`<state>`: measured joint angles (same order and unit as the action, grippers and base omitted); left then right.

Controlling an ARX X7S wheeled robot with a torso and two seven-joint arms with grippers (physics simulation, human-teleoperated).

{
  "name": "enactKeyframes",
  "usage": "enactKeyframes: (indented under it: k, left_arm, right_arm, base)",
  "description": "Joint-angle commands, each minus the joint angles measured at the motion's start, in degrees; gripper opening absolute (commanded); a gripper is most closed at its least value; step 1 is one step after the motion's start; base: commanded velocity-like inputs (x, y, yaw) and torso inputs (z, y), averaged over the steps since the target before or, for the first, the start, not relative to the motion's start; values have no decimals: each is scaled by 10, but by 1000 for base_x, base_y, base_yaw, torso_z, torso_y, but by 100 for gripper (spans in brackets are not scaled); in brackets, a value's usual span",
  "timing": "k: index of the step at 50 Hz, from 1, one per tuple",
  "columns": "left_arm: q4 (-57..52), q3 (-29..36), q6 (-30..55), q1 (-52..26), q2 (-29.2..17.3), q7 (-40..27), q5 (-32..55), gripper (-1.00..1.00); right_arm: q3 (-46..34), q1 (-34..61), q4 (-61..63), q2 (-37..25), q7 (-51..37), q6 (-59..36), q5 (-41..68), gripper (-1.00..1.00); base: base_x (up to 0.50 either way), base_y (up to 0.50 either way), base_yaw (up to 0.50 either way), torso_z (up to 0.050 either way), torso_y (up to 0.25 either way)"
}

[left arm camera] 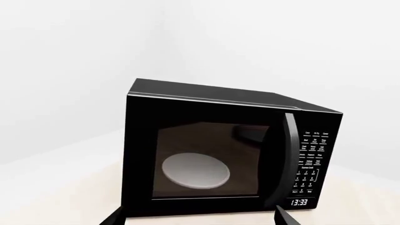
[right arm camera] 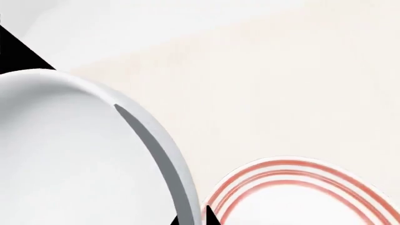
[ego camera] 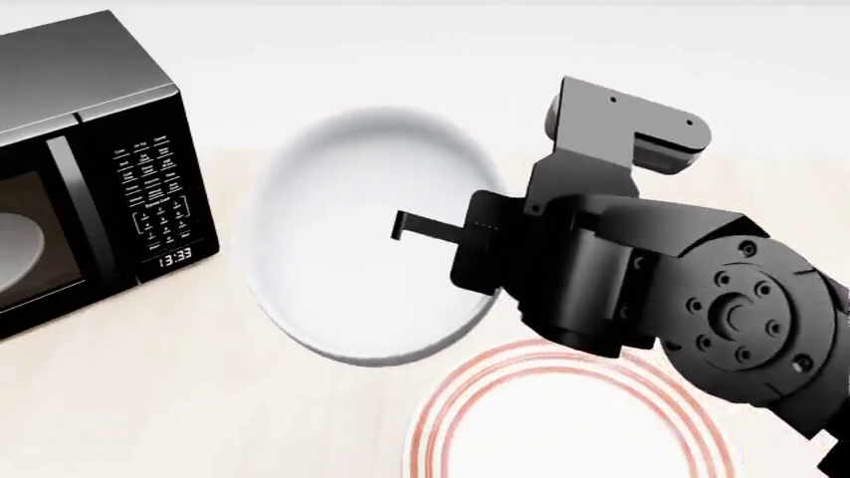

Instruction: Put the white bowl to the right of the plate.

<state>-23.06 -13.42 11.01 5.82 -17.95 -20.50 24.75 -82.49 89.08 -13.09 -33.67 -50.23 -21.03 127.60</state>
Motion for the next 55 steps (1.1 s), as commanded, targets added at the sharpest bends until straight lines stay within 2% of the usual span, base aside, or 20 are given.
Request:
enactKeyframes:
  k: [1, 11, 29, 55]
  left_arm:
    - [4, 6, -5, 0, 0, -1, -4, 100]
    - [8, 26, -6, -4, 1, -1, -18, 100]
    - [4, 35, 1, -7, -3, -6, -21, 100]
    - [11, 42, 4, -14, -7, -14, -23, 100]
  right_arm:
    - [20, -2, -16, -57, 14, 3, 1, -100]
    - [13, -14, -95, -83, 79, -7, -18, -100]
    - [15, -35, -250, -104, 124, -32, 18, -100]
    - [42, -70, -245, -217, 82, -3, 69, -100]
  base:
    - [0, 0, 0, 0, 0]
    - [0, 0, 0, 0, 0]
    - [0, 0, 0, 0, 1]
    - [0, 0, 0, 0, 1]
